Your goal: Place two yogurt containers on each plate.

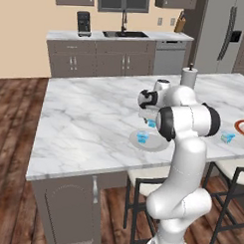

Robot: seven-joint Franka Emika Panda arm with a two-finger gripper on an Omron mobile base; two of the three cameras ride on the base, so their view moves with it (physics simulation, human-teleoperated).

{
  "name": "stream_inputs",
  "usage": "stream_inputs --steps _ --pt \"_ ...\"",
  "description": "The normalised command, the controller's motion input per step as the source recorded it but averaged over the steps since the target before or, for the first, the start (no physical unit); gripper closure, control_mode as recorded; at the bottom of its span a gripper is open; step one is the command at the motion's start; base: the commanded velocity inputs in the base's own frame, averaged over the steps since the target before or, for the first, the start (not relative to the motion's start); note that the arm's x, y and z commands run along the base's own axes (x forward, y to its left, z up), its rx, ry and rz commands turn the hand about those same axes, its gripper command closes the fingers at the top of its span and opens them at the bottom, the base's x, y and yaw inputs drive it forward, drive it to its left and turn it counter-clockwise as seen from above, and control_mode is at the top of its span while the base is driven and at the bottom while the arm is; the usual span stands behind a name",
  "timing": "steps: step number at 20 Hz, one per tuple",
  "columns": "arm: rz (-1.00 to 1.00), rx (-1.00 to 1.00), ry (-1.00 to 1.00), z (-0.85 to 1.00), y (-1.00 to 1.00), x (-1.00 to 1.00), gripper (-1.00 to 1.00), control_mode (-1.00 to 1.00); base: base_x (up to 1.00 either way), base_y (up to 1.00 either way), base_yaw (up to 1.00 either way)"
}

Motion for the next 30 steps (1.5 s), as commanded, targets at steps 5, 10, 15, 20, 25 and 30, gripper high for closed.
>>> stream_inputs --steps 5,10,15,20,25,30 --pt "-0.02 0.00 -0.01 0.22 -0.20 0.27 -1.00 -1.00 0.00 0.00 0.00" --pt "-0.03 0.00 0.00 0.08 -0.22 0.33 -1.00 -1.00 0.00 0.00 0.00" --pt "-0.05 0.00 -0.03 0.00 -0.06 0.29 -1.00 -1.00 0.00 0.00 0.00" --pt "-0.07 0.00 -0.02 -0.14 -0.01 0.19 -1.00 -1.00 0.00 0.00 0.00" --pt "-0.05 -0.01 0.00 -0.34 0.00 0.07 -1.00 -1.00 0.00 0.00 0.00" --pt "-0.01 -0.01 -0.01 -0.20 -0.07 0.10 -1.00 -1.00 0.00 0.00 0.00"
